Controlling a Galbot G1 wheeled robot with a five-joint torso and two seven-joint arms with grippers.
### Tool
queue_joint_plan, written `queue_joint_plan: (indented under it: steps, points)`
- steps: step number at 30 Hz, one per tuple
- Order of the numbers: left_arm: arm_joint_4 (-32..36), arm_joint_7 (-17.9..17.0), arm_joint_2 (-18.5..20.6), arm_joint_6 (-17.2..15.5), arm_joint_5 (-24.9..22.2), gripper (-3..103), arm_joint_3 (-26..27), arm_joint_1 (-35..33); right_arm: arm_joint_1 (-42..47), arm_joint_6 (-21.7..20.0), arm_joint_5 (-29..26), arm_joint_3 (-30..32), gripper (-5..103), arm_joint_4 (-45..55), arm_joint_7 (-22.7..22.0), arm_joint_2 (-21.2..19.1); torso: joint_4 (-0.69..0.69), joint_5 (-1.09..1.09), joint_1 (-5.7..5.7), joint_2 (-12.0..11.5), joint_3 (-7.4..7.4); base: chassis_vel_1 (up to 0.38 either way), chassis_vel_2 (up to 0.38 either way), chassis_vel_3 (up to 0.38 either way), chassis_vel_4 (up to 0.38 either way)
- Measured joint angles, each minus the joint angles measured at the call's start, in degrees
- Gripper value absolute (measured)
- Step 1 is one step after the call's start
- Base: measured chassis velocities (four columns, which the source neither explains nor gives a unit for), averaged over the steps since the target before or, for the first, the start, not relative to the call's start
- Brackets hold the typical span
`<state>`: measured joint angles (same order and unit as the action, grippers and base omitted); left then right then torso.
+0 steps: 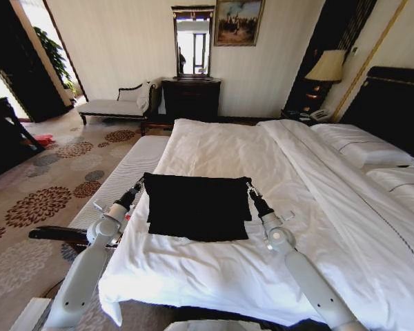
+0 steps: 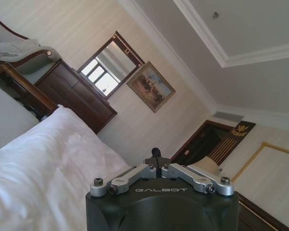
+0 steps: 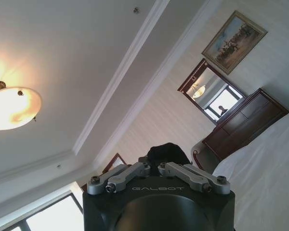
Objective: Fold the clothes on the bed.
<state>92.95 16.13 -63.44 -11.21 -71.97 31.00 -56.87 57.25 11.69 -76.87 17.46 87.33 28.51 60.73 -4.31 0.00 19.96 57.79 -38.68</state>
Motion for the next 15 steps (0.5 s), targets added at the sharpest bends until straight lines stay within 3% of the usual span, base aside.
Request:
queue_joint_plan:
  steps: [3,15]
  points:
    - [0.2,0.2,-0.6,0.0,0.1,0,0.7,-0.2,0.2,0.3,-0.4,1.2,2,-0.4,2.0,1.1,0.01,0.00,0.00,0.0,0.00,0.000,0.000,0.000,0.000]
    - [-0.1,-0.1,-0.6,0.2,0.2,0,1.0,0.2,0.1,0.3,-0.6,1.1,2,-1.3,2.8,1.4,0.00,0.00,0.00,0.0,0.00,0.000,0.000,0.000,0.000]
